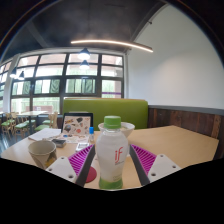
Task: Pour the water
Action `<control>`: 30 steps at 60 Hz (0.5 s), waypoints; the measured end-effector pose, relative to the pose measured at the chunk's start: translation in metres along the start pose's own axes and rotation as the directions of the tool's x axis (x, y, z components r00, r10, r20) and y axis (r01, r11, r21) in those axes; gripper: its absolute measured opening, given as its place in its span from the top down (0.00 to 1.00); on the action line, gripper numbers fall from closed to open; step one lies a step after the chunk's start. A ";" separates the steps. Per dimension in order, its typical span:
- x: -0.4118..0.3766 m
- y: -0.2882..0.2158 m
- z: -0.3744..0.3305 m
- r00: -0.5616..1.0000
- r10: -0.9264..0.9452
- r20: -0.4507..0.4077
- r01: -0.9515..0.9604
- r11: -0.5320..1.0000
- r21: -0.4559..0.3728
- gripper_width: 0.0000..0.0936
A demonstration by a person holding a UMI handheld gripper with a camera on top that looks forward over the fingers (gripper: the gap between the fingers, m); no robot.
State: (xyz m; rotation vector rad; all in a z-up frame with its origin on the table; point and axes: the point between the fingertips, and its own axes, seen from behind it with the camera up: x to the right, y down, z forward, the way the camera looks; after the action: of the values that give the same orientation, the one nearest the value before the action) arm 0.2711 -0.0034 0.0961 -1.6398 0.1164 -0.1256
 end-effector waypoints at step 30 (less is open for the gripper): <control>-0.017 -0.012 0.022 0.971 -0.234 -0.042 0.236 0.972 0.023 0.68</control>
State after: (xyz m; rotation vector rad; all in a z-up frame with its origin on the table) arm 0.2581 0.0216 0.1059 -1.6194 -0.0505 -0.3392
